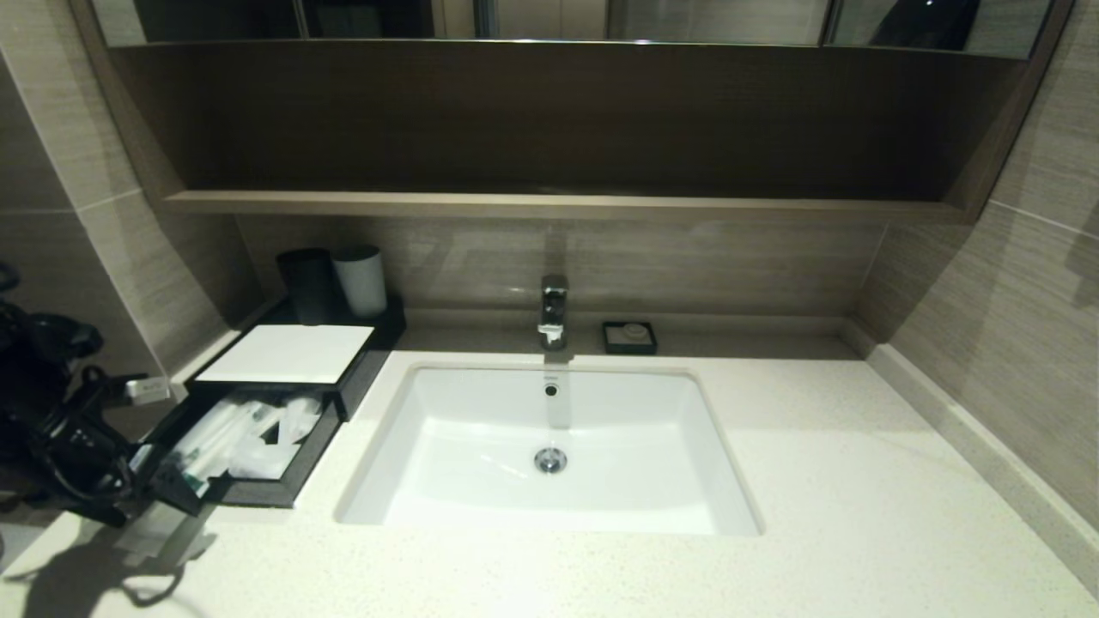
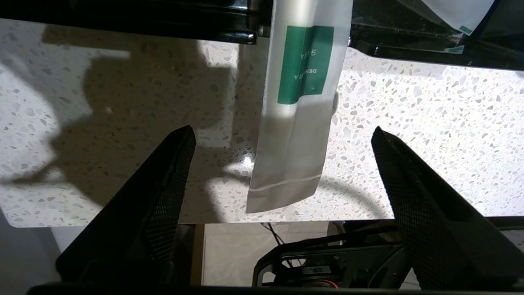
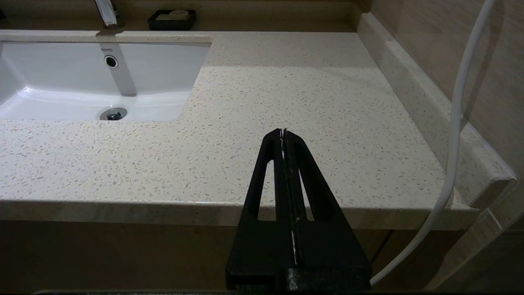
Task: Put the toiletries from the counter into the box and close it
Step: Place the bathroom toiletry into the drawer
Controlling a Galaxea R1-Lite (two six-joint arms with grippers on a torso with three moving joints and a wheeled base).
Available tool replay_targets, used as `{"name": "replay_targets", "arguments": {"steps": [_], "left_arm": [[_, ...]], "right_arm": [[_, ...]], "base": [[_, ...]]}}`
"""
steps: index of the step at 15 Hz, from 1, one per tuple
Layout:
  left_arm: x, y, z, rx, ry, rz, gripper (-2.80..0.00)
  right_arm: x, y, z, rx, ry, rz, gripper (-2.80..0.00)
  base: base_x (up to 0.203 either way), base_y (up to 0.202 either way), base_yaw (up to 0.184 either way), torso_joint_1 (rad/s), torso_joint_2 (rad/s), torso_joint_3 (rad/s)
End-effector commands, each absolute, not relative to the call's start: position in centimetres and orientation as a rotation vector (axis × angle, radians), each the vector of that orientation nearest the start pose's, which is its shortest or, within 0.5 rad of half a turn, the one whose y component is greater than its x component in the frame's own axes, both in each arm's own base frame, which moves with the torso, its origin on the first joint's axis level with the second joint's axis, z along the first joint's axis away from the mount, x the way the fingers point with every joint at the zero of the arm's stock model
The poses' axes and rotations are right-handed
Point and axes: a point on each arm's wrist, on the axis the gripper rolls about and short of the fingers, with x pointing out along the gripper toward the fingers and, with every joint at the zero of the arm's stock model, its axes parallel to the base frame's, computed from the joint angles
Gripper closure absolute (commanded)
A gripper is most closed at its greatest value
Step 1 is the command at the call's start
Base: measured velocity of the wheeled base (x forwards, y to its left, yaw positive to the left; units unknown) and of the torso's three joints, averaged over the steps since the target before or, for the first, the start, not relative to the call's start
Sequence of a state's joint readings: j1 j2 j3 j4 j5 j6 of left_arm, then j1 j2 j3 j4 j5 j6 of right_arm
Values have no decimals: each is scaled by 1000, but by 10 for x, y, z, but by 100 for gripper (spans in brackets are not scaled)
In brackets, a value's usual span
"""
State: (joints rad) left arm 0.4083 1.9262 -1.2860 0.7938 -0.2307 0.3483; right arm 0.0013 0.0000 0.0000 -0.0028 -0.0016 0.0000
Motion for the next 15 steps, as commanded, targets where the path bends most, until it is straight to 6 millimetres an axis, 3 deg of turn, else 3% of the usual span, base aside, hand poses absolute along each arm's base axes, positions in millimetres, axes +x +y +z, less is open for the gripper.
{"name": "replay_targets", "arguments": {"steps": [1, 7, 8, 15], "left_arm": [[282, 115, 134, -165, 1363, -104, -280], [287, 115, 131, -169, 1365, -114, -280], [287, 115, 131, -173, 1360, -123, 0], [290, 115, 126, -175, 1372, -130, 0]], "right_arm": [[-23, 0, 75, 0, -2, 0, 0], [-23, 0, 75, 0, -3, 0, 0], [-23, 0, 75, 0, -2, 0, 0], [-23, 0, 75, 0, -2, 0, 0]], "base": [[0, 0, 0, 0, 0, 0], [0, 0, 0, 0, 0, 0], [0, 0, 0, 0, 0, 0], [0, 0, 0, 0, 0, 0]]}}
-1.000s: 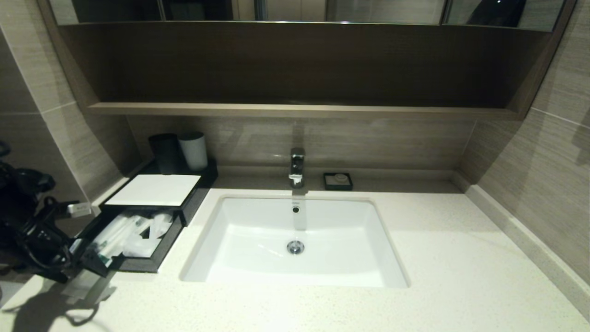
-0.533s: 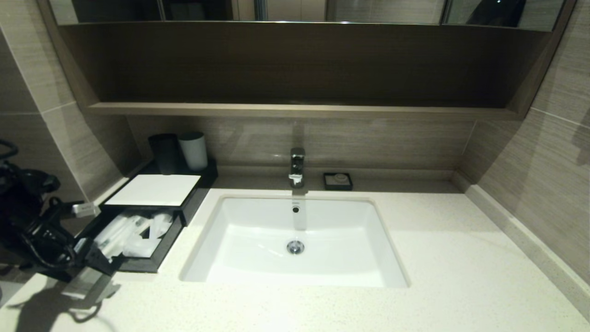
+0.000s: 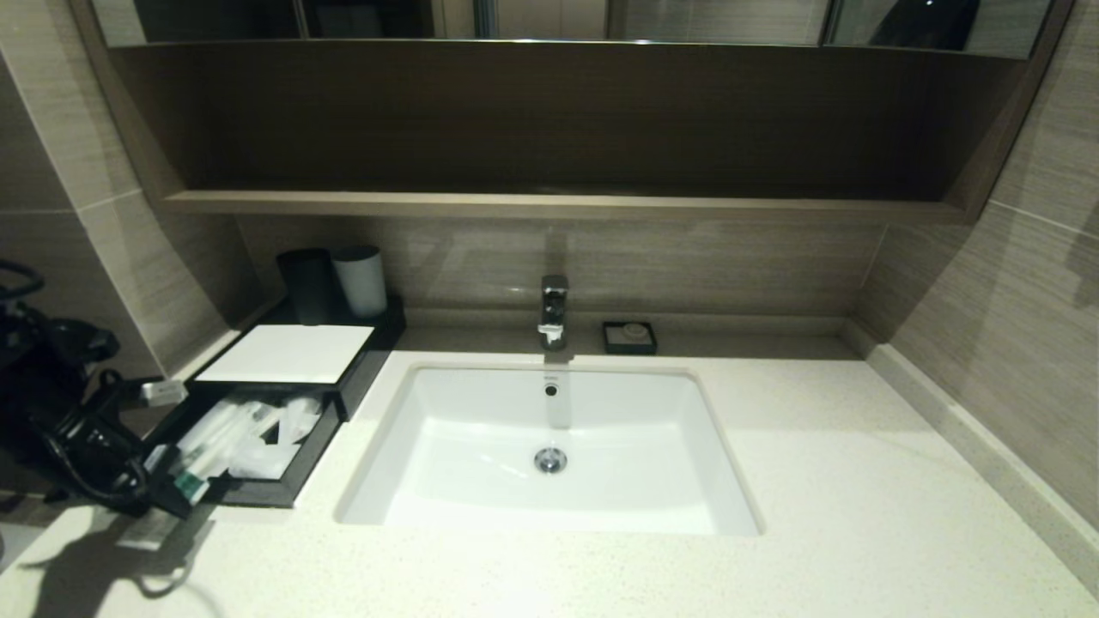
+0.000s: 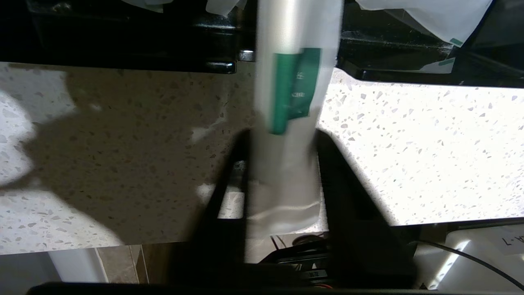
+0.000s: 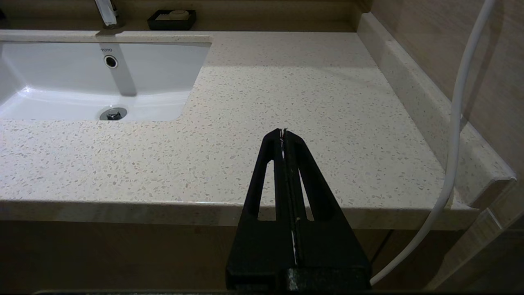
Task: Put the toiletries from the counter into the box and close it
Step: Place the bathroom toiletry into the drawer
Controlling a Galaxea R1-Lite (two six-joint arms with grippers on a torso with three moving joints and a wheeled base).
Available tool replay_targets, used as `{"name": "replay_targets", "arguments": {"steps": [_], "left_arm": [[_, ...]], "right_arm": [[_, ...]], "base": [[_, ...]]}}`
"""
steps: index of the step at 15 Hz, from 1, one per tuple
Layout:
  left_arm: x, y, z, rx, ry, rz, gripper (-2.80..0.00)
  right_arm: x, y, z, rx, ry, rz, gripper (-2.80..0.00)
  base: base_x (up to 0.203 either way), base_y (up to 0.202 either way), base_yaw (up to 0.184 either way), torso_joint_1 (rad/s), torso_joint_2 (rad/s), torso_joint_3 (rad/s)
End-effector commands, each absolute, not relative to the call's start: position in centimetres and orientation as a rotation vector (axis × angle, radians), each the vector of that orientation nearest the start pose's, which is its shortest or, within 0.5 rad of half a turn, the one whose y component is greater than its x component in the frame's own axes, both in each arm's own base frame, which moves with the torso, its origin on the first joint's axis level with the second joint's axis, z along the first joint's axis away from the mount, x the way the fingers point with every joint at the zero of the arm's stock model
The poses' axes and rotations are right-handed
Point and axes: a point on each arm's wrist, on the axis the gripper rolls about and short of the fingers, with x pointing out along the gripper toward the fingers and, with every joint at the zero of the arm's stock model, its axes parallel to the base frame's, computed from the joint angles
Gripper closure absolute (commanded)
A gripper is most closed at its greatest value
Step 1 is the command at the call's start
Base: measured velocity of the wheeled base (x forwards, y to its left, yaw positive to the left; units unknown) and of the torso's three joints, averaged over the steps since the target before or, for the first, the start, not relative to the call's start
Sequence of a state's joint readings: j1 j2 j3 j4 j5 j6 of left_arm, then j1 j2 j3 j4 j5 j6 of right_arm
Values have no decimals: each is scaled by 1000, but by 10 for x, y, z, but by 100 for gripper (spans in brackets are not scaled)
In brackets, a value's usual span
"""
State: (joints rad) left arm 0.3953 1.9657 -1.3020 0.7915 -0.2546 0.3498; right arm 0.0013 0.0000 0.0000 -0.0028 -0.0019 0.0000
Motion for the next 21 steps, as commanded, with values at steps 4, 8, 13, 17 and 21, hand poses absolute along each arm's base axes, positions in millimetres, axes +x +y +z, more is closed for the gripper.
{"name": "replay_targets", "arguments": {"steps": [4, 8, 13, 17, 21], "left_arm": [[290, 115, 130, -173, 1361, -125, 0], [287, 114, 142, -156, 1324, -117, 0], [293, 116, 152, -142, 1288, -105, 0], [300, 118, 151, -136, 1281, -105, 0], [307, 116, 144, -132, 1292, -117, 0]], "right_arm": [[-23, 0, 75, 0, -2, 0, 0], [-23, 0, 75, 0, -2, 0, 0], [-23, 0, 75, 0, -2, 0, 0], [-23, 0, 75, 0, -2, 0, 0], [-23, 0, 75, 0, -2, 0, 0]], "base": [[0, 0, 0, 0, 0, 0], [0, 0, 0, 0, 0, 0], [0, 0, 0, 0, 0, 0], [0, 0, 0, 0, 0, 0], [0, 0, 0, 0, 0, 0]]}}
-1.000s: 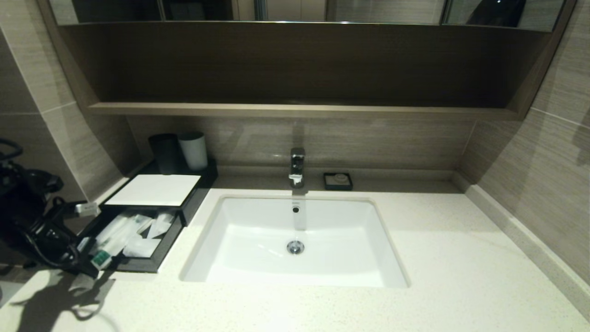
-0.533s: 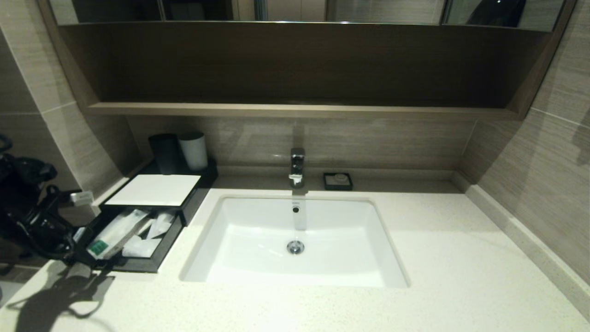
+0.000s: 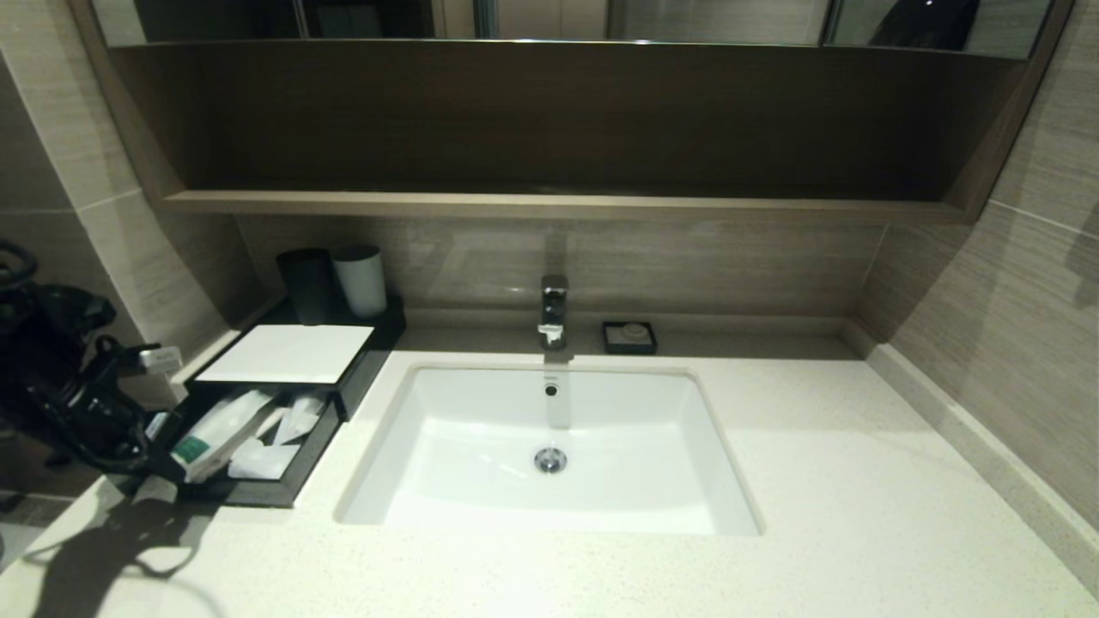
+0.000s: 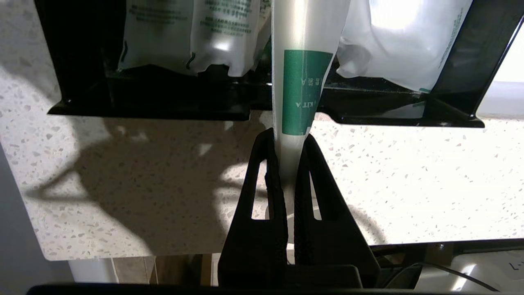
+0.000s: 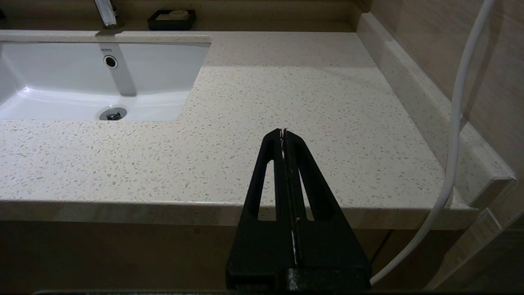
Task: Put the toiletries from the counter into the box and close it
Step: Place the bathroom toiletry into the drawer
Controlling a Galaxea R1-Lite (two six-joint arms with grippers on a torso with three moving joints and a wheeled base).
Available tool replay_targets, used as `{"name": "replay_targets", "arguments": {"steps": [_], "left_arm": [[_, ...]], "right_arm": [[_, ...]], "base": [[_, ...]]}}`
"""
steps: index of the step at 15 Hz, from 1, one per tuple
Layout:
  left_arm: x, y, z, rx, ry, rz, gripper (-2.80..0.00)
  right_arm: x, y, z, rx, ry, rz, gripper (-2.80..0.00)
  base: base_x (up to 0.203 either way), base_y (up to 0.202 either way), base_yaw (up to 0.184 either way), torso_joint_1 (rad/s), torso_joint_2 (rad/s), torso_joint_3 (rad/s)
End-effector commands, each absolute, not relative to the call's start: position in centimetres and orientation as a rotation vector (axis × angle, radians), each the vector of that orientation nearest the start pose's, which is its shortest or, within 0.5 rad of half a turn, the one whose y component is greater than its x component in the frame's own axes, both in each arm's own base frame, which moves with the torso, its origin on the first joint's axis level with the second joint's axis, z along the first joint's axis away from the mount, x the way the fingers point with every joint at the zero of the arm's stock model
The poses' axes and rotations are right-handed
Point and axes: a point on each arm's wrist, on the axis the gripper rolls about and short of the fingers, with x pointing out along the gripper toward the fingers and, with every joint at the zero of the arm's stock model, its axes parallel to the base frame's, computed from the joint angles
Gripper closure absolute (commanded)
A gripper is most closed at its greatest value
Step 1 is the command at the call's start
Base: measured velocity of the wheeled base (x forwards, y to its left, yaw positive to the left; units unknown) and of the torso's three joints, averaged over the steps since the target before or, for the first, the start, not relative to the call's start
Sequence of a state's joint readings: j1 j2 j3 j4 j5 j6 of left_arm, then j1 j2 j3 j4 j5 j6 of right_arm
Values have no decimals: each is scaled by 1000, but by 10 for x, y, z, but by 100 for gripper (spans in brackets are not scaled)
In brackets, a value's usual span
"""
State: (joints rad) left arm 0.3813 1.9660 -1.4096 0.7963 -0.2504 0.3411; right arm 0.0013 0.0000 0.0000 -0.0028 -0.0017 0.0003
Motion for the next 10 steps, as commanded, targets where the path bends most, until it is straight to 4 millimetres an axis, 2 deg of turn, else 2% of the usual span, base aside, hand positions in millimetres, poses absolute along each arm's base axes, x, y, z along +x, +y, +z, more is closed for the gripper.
{"name": "replay_targets", "arguments": {"steps": [1, 6, 10], "left_arm": [[309, 114, 142, -128, 1295, -124, 0], [324, 112, 142, -133, 1276, -117, 0], [328, 111, 144, -128, 1265, -116, 0]], "right_arm": [[-23, 0, 75, 0, -2, 0, 0], [-23, 0, 75, 0, -2, 0, 0], [-23, 0, 75, 0, -2, 0, 0]], "base": [[0, 0, 0, 0, 0, 0], [0, 0, 0, 0, 0, 0], [0, 0, 0, 0, 0, 0]]}}
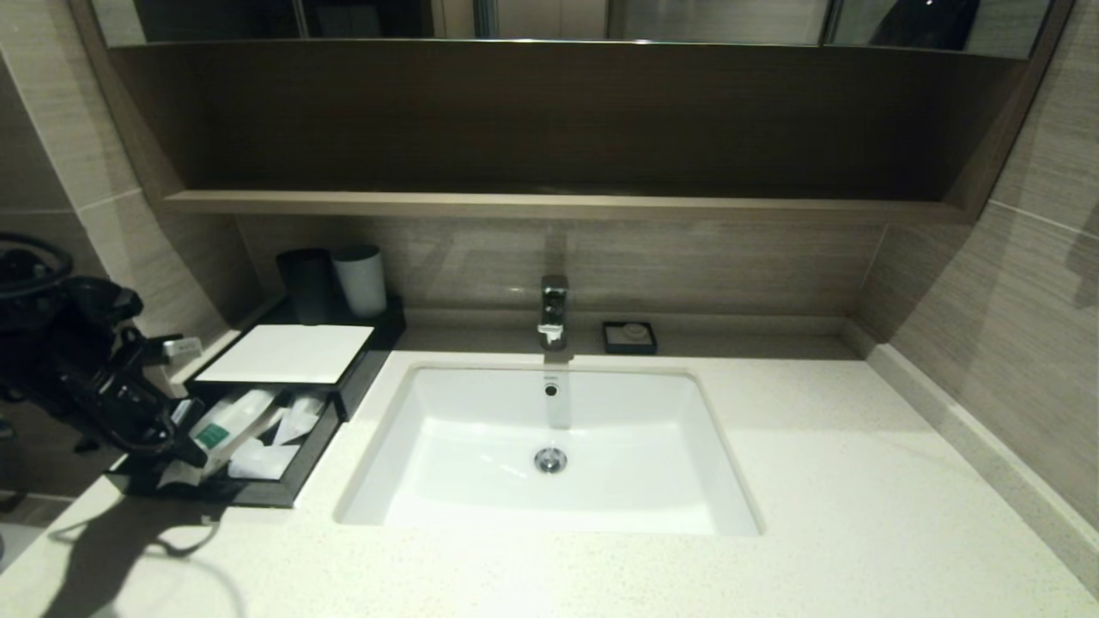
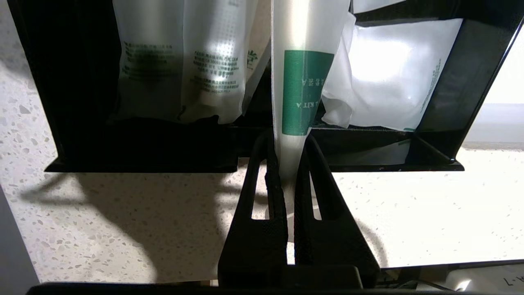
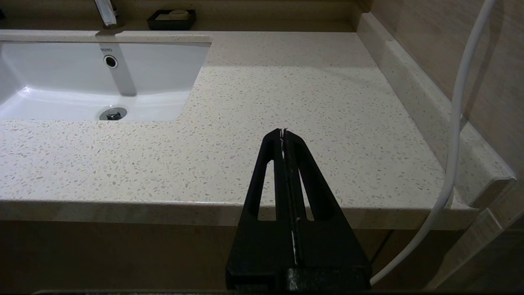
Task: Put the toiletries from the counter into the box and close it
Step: Place the bathroom toiletry into the drawer
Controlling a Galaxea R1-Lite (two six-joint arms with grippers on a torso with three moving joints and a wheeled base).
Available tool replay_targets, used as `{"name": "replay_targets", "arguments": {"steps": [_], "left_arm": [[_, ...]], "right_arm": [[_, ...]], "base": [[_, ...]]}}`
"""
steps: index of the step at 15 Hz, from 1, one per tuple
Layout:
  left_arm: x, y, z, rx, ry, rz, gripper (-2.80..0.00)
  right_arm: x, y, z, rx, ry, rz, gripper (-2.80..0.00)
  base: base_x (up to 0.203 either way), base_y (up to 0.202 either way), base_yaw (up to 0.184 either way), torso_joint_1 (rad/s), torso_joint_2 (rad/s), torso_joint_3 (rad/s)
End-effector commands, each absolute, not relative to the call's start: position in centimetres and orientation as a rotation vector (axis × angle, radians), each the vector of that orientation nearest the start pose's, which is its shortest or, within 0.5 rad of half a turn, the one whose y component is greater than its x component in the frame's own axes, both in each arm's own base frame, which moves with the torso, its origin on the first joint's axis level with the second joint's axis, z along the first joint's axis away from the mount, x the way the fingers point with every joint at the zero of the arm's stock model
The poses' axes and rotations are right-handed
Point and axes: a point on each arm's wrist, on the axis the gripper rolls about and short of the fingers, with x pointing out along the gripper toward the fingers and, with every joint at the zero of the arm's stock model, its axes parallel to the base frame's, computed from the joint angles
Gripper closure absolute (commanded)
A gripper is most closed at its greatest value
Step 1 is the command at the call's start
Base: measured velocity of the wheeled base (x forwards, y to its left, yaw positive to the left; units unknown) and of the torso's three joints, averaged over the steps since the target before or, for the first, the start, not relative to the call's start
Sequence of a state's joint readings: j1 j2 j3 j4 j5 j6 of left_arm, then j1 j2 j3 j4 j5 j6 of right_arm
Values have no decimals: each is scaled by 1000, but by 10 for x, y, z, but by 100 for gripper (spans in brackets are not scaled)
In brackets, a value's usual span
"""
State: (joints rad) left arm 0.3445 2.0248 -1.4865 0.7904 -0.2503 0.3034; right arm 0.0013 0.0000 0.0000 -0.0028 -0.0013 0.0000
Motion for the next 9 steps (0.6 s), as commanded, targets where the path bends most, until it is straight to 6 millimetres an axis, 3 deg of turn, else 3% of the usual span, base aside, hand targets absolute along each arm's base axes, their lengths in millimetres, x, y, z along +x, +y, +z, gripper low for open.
{"name": "replay_targets", "arguments": {"steps": [1, 9], "left_arm": [[330, 112, 144, -126, 1263, -116, 0], [340, 115, 140, -124, 1263, -113, 0]], "right_arm": [[-23, 0, 75, 0, -2, 0, 0], [-23, 0, 75, 0, -2, 0, 0]], "base": [[0, 0, 0, 0, 0, 0], [0, 0, 0, 0, 0, 0]]}}
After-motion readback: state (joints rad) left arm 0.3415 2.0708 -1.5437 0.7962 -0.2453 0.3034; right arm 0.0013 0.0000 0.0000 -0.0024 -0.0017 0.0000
